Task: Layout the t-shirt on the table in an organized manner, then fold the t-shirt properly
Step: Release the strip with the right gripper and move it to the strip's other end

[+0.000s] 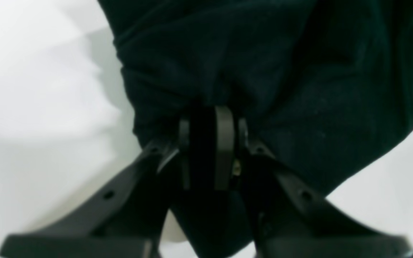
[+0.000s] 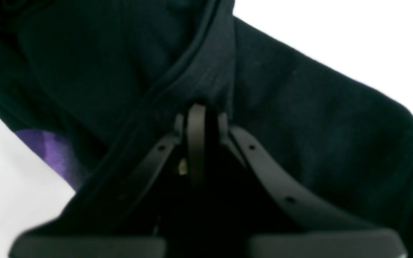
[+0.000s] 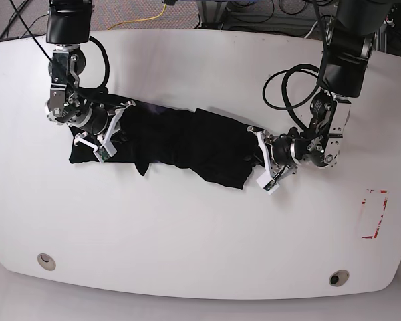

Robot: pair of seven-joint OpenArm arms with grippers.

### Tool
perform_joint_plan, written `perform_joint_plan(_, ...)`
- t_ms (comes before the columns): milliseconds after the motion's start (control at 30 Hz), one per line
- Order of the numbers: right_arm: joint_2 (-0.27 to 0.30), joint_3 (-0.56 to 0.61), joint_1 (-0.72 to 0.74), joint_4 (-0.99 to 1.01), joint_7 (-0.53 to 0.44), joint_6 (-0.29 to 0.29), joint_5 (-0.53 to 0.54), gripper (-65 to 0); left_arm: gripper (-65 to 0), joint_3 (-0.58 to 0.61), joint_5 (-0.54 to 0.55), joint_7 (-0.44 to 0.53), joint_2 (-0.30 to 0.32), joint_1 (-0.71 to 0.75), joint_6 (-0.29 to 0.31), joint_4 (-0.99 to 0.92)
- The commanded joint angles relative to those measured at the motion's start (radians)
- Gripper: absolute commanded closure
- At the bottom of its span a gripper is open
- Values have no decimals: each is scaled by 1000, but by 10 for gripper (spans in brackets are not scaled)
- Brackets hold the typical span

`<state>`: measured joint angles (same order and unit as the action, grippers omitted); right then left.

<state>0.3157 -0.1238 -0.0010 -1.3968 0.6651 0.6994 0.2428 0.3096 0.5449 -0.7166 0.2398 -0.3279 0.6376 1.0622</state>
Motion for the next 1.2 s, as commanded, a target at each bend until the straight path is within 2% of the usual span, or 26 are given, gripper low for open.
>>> perform_joint_plan(0, 10, 0, -6, 6, 78, -1, -50, -43, -69, -34, -64, -93, 30, 17, -12, 0)
perform_joint_plan(233, 12, 0, -6, 6, 78, -1, -50, -43, -69, -117, -64, -100, 45, 85, -12, 72)
perform_joint_plan(467, 10, 0, -4, 4, 78, -1, -50, -43, -69, -183, -65, -160, 45, 125, -14, 135)
perform_joint_plan(700, 9, -1, -3, -111, 83, -1, -49, -52, -69, -212, -65, -168, 43, 155, -14, 171)
perform_joint_plan(800, 9, -9, -1, -171, 92, -1, -49, -114, -69, -212, -65, -168, 42, 157, -14, 171)
perform_joint_plan(900, 4, -46, 3, -232, 144, -1, -49, -227, -69, -212, -65, -168, 42, 157, -14, 171)
perform_joint_plan(967, -20, -73, 19, -269, 181, -1, -49, -292, -69, -212, -65, -168, 42, 157, -14, 169)
perform_joint_plan(1067, -46, -129, 32, -326, 230, -1, -49, -339, -69, -212, -65, -168, 42, 157, -14, 169)
perform_joint_plan(1167, -66, -185, 46, -398, 301, -1, -49, -357, -69, -212, -65, -168, 42, 158, -14, 168)
